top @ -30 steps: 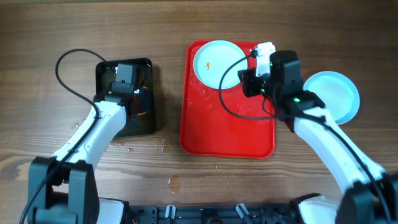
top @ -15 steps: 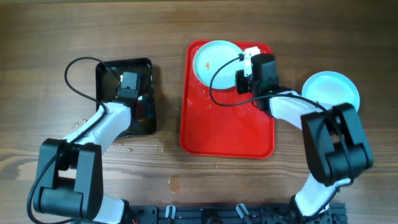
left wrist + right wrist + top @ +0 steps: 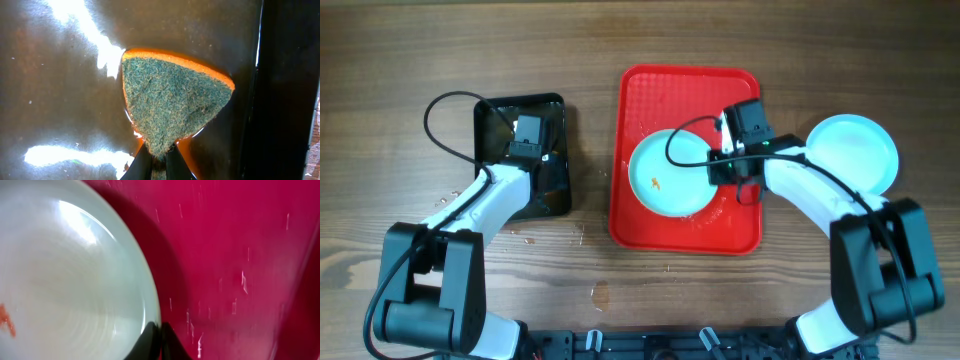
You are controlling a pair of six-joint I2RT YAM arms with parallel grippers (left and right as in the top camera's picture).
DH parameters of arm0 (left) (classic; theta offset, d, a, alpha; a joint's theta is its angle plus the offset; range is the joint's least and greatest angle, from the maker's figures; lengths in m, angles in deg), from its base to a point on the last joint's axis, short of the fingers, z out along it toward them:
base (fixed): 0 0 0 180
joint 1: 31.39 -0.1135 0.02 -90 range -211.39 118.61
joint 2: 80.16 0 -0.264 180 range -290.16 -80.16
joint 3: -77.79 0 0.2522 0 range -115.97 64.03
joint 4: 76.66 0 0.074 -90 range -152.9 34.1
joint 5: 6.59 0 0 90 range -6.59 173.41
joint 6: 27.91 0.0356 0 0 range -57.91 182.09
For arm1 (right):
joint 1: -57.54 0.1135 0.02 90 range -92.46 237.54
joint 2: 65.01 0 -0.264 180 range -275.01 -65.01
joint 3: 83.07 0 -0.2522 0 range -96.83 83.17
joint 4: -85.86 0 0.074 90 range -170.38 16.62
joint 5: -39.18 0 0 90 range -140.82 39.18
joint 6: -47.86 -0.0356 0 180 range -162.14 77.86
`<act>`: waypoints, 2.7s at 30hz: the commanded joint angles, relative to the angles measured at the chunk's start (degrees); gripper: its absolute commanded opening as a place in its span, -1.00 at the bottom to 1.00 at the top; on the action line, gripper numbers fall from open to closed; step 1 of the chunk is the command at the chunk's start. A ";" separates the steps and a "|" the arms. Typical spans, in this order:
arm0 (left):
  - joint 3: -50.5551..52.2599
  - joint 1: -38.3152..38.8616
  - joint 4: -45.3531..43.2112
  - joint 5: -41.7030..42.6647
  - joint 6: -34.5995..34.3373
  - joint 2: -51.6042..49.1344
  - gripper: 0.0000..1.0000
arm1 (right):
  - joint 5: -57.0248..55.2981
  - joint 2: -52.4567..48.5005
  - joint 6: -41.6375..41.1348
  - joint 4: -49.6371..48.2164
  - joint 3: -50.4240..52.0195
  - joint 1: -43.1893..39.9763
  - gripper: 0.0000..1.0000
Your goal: Clean dirty plates on tray and stack at the side
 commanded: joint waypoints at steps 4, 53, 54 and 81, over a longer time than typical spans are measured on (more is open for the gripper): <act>0.66 -0.35 0.52 0.72 0.74 -1.46 -0.92 | 0.22 7.17 -5.60 2.86 0.96 0.22 -0.28; 0.07 -0.87 2.86 3.28 1.60 -0.74 -0.92 | -1.70 -1.31 1.75 -1.81 3.50 0.24 -0.40; -1.51 -1.25 5.11 3.34 1.57 0.87 -0.92 | -1.68 -1.31 1.75 -1.77 3.50 0.24 -0.37; -7.52 12.74 4.44 19.54 -9.77 16.41 -0.92 | -1.90 -1.33 -4.15 -3.26 3.67 0.24 -0.91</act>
